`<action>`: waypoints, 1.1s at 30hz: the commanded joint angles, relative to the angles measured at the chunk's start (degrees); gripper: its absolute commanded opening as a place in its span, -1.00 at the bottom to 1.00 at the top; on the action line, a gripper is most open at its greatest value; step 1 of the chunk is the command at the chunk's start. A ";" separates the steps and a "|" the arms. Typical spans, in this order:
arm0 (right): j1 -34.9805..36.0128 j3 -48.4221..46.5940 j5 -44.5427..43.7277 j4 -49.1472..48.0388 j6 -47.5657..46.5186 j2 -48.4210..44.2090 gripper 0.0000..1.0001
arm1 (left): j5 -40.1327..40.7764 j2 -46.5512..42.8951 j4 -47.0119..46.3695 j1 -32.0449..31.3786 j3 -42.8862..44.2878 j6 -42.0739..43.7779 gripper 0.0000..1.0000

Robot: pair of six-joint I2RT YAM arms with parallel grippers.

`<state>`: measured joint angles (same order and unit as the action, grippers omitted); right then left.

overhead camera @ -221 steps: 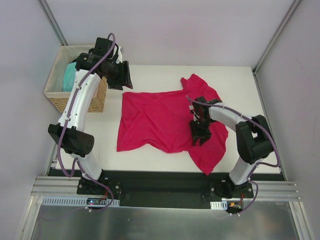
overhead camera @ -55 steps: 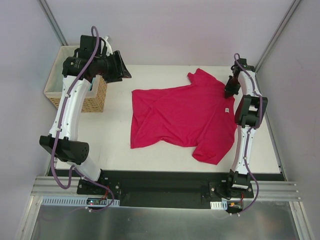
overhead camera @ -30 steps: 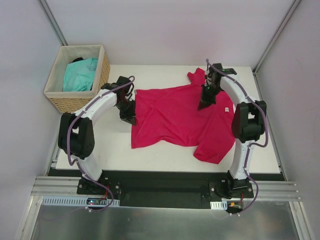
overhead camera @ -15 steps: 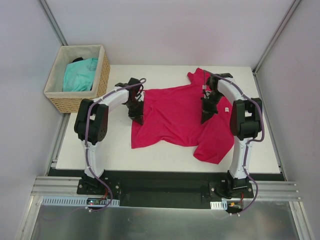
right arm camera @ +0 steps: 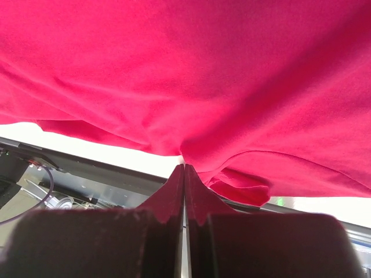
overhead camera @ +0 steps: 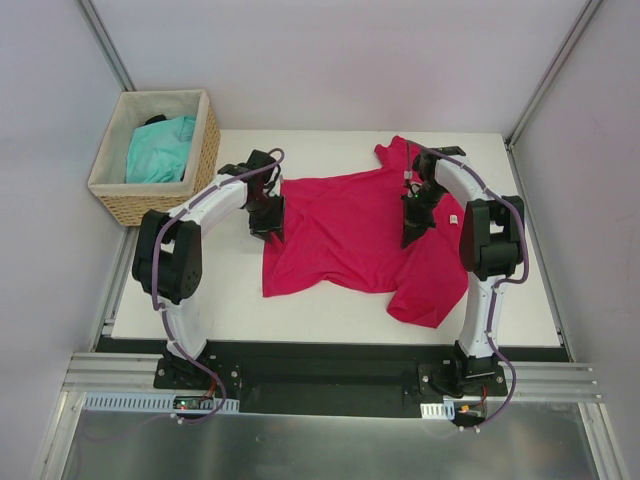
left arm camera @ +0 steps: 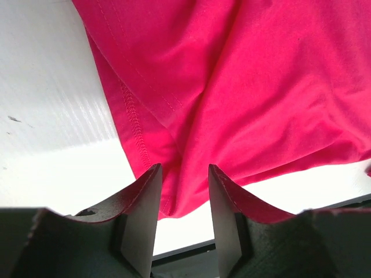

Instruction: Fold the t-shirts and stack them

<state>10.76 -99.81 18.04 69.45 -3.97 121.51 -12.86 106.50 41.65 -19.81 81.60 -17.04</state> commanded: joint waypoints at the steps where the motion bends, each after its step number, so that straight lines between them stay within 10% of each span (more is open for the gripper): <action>1: 0.49 -1.26 0.94 2.44 -0.69 -2.42 -0.98 | 1.53 0.02 0.54 0.21 0.75 0.51 -0.28; 33: 3.91 0.24 -6.09 -12.95 2.30 4.43 -0.98 | 4.86 -0.41 -0.69 0.65 6.37 -0.37 -0.32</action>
<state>13.61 -95.59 13.67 55.86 -3.38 124.60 -8.67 110.24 39.48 -19.77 85.03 -16.99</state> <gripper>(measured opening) 0.012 0.338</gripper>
